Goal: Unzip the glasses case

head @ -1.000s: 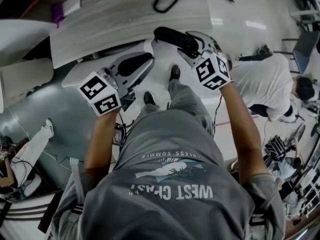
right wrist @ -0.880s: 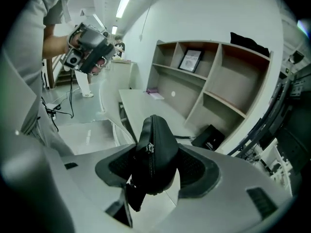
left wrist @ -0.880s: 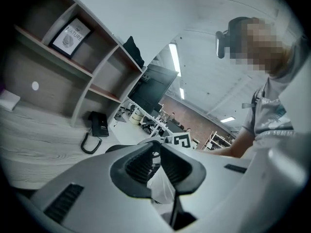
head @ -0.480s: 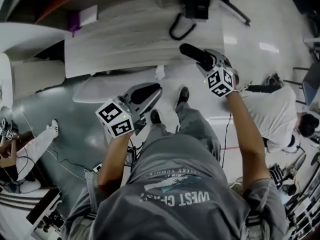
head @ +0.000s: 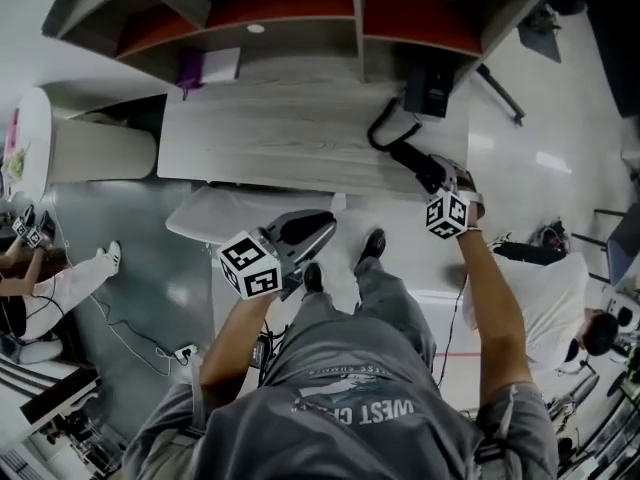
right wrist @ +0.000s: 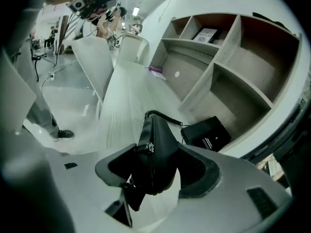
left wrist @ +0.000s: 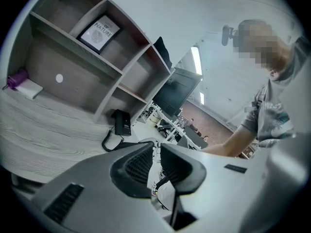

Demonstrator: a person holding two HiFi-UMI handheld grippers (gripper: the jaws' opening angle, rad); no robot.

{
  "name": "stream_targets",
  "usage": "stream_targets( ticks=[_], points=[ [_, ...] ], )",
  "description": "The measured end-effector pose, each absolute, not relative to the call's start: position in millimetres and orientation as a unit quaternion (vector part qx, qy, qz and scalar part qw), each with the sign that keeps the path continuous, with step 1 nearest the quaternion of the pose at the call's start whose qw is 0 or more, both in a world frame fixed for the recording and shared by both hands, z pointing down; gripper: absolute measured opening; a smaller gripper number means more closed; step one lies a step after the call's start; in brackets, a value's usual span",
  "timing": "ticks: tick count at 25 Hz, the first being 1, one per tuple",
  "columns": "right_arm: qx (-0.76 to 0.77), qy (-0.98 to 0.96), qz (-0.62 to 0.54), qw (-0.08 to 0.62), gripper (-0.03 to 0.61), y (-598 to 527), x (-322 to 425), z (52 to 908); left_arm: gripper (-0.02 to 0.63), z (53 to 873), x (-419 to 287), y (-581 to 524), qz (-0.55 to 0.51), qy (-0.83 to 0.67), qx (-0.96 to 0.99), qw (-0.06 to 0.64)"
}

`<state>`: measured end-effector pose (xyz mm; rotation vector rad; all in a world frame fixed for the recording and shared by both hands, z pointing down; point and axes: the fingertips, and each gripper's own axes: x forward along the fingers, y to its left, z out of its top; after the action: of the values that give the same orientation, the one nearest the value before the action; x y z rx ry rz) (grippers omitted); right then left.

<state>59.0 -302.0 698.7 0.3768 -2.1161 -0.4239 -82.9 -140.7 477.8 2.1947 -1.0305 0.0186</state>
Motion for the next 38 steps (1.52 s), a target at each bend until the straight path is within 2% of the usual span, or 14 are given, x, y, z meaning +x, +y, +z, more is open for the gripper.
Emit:
stream_targets(
  ticks=[9,17,20,38],
  points=[
    [0.105,-0.829,-0.271,0.478,0.264,-301.2,58.4,720.8,0.031,482.1,-87.7,-143.2,0.013,-0.404,0.839,0.365],
    [0.094,-0.826,-0.253,0.495,0.273,-280.9,60.2,736.4,0.031,480.8,-86.2,-135.1,0.012,-0.394,0.845,0.362],
    [0.088,-0.824,-0.249,0.501,0.303,-272.9,60.2,737.9,0.031,475.7,-90.3,-128.5,0.013,-0.394,0.846,0.358],
    [0.125,-0.820,-0.207,0.518,0.300,-231.6,41.1,730.8,0.031,455.8,-132.6,-58.0,0.005,-0.407,0.851,0.332]
  ],
)
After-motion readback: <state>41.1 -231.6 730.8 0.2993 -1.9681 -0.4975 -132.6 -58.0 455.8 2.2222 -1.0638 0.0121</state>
